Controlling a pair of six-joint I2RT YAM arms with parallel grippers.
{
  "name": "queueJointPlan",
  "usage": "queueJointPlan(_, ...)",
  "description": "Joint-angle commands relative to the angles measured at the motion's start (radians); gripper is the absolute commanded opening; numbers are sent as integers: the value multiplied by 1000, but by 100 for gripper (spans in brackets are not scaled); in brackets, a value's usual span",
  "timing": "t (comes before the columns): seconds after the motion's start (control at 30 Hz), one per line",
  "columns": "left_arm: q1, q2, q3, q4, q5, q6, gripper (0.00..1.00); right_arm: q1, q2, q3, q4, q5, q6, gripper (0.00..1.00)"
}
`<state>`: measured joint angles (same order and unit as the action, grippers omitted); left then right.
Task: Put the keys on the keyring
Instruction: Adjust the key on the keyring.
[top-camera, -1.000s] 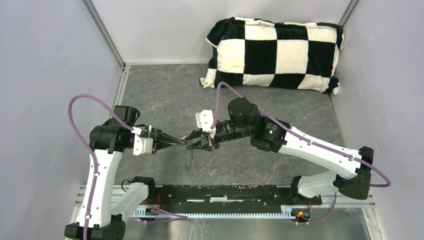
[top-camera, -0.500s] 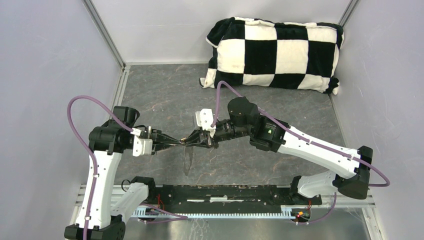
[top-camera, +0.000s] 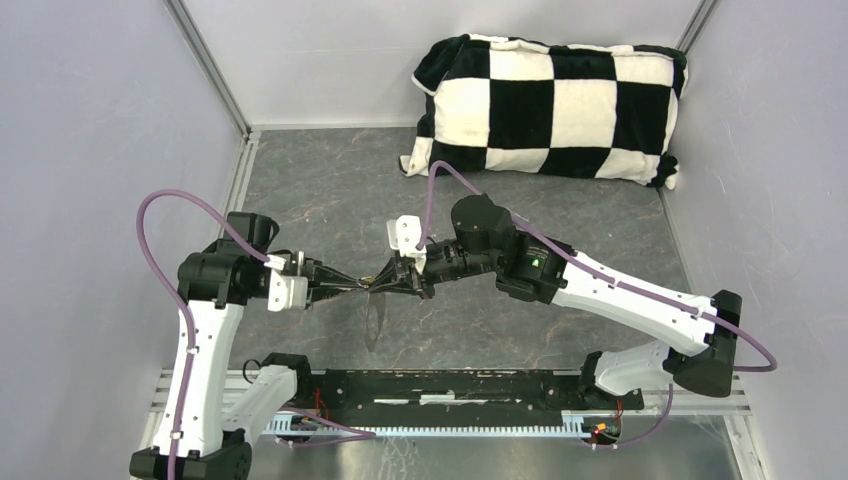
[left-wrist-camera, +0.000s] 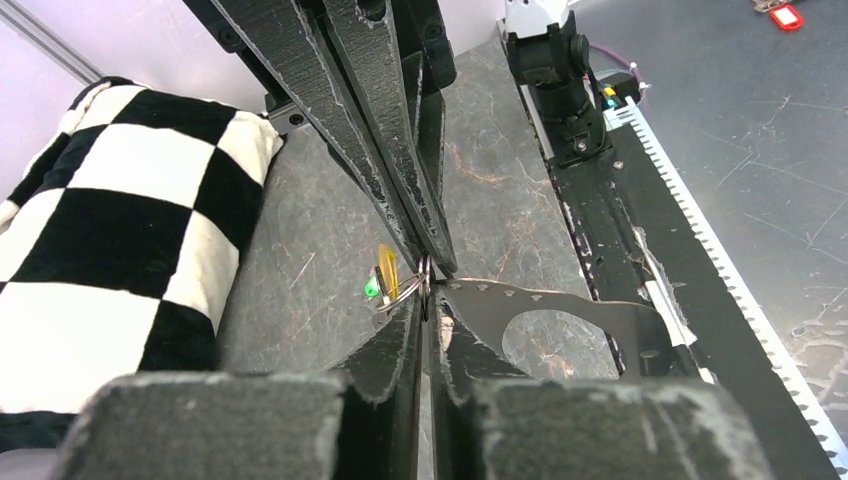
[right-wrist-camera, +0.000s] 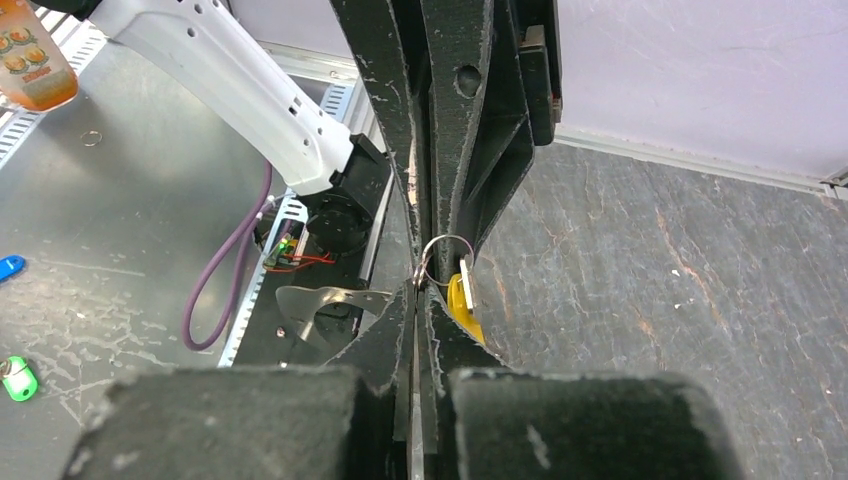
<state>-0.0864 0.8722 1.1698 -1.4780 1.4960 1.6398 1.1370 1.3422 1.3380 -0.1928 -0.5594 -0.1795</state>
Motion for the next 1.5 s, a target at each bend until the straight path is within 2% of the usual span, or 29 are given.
queueJointPlan(0.0,1,-5,13,15,41,10,14,3,-2,30,-19,65,3,0)
queueJointPlan(0.17,0,-54,-17,20,-23,-23,31,-22,-27,48,-80,45,-12,0)
queueJointPlan(0.23,1,-91,-44,66,-54,-80,37,-43,-28,60,-116,11,-9,0)
queueJointPlan(0.3,1,-137,-72,146,-85,-187,39,-64,-25,75,-160,-16,-5,0)
queueJointPlan(0.53,0,-340,-180,514,-197,-495,39,-95,13,114,-273,-146,8,1)
queueJointPlan(0.6,1,-392,-228,660,-215,-581,46,-95,37,133,-300,-189,5,0)
queueJointPlan(0.73,0,-430,-299,920,-194,-745,52,-90,108,195,-402,-249,-25,0)
queueJointPlan(0.83,0,-393,-292,902,-149,-719,55,-72,143,221,-441,-267,-42,0)
queueJointPlan(0.93,1,-335,-257,773,-86,-644,55,-54,172,244,-468,-253,-46,0)
queueJointPlan(1.0,-1,-304,-228,665,-45,-589,51,-53,185,261,-477,-251,-45,0)
queueJointPlan(1.1,-7,-287,-214,592,-40,-579,45,-52,193,276,-480,-259,-39,0)
queueJointPlan(1.23,-30,-299,-230,565,-39,-578,43,-51,216,319,-515,-267,-43,0)
queueJointPlan(1.47,-89,-301,-246,565,-60,-572,46,-50,228,350,-523,-270,-37,0)
